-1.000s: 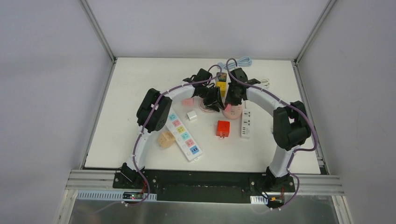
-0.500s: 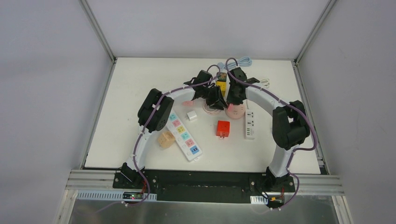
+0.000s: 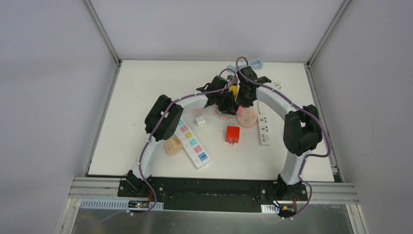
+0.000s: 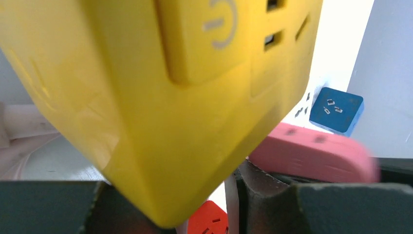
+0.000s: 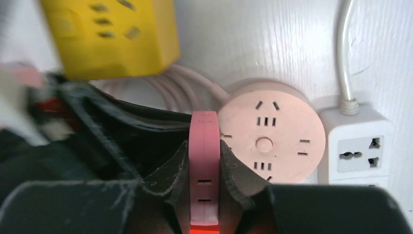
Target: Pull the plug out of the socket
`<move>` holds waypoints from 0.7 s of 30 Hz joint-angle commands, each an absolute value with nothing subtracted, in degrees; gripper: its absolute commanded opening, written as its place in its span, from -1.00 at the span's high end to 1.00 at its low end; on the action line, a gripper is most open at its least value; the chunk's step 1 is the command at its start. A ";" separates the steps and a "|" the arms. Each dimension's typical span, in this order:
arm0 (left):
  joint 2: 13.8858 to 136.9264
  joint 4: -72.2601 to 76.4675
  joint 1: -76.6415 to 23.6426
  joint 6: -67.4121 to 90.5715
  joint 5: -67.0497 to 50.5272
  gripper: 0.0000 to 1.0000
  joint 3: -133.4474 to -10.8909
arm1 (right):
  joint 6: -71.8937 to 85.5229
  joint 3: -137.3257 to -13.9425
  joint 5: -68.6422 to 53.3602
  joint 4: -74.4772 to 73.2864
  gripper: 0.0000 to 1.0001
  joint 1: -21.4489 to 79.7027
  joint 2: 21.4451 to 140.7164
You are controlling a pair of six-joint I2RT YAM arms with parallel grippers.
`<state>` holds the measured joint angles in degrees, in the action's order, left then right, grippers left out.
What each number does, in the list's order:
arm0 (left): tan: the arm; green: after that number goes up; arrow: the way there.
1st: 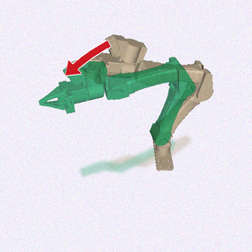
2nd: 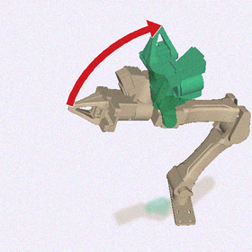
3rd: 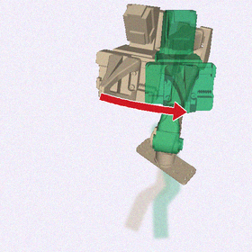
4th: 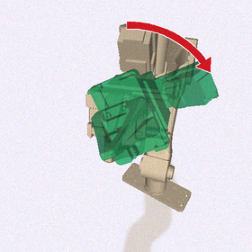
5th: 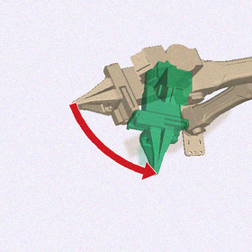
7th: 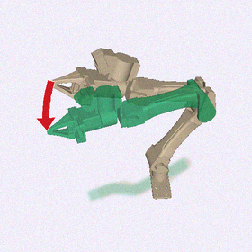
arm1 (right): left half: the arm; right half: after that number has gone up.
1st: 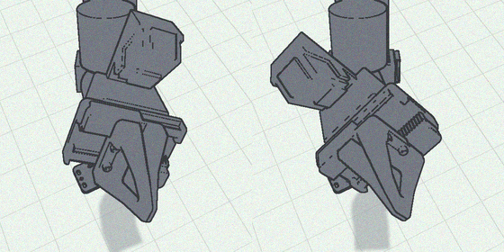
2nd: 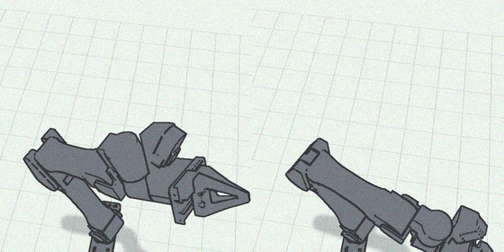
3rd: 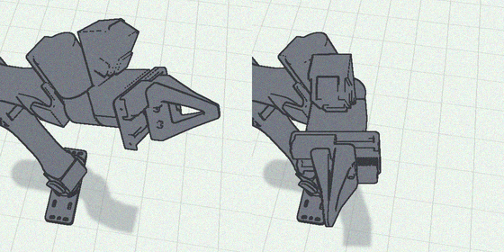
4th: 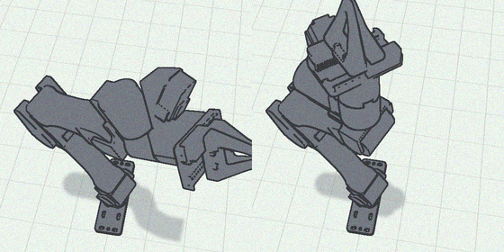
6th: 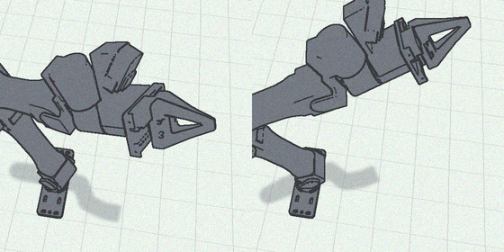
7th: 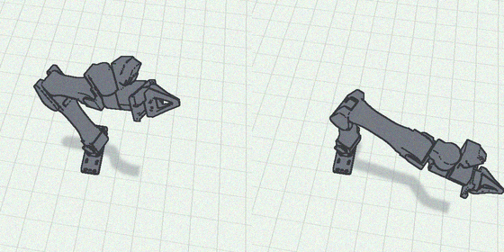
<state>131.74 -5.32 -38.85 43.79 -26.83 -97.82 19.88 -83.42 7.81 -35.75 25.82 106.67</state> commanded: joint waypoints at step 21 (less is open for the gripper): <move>124.02 -5.40 -35.49 42.83 -34.35 0.27 -98.78 | 25.86 -75.48 8.66 -26.24 1.00 13.02 90.29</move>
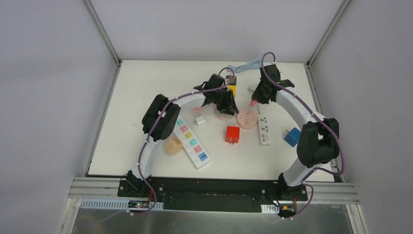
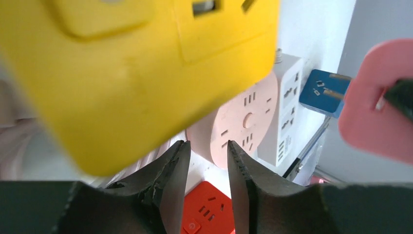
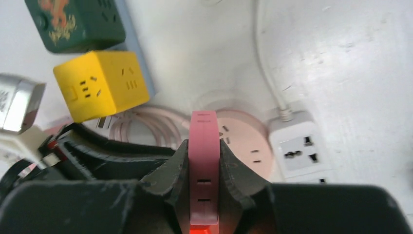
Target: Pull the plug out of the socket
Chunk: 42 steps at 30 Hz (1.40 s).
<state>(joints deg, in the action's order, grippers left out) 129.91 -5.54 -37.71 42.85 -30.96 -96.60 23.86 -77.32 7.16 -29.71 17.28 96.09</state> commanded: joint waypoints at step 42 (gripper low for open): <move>123.61 -24.95 -21.27 35.13 -21.31 -0.26 -111.91 | 20.01 -80.56 -4.44 -14.11 -0.99 11.52 100.84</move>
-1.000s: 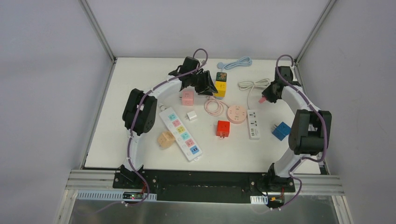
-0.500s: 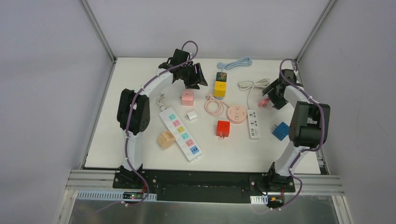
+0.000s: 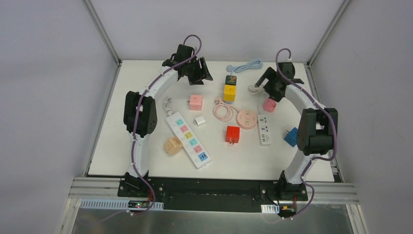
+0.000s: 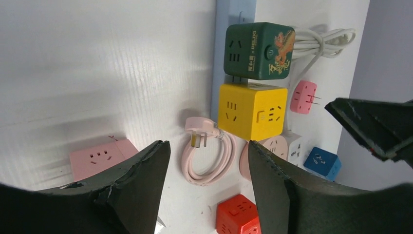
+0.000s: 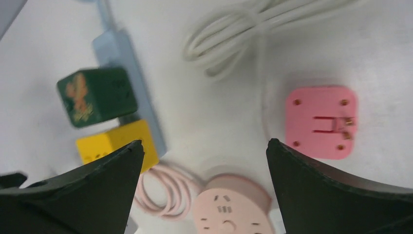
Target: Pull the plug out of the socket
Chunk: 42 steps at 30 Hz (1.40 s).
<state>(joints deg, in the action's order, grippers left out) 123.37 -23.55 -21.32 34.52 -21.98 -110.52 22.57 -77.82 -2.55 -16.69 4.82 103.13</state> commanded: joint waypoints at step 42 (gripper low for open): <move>124.69 -10.80 -21.16 47.95 -32.00 -0.49 -105.85 | -5.85 -80.91 -6.53 -10.48 0.31 29.34 107.80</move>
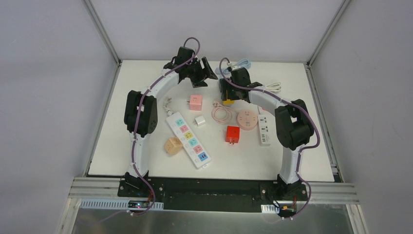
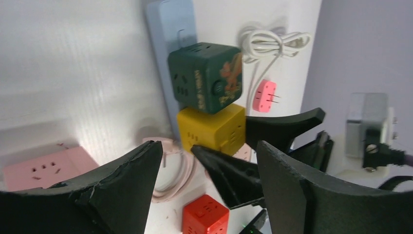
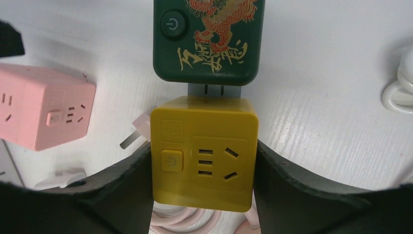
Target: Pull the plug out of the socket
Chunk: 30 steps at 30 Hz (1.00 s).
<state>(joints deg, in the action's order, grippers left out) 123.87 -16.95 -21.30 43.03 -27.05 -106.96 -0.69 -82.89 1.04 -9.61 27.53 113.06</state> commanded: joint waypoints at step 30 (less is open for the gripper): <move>135.60 -11.93 -23.52 52.57 -31.03 -0.28 -111.05 | -2.77 -78.01 -2.91 -7.61 0.30 29.17 105.95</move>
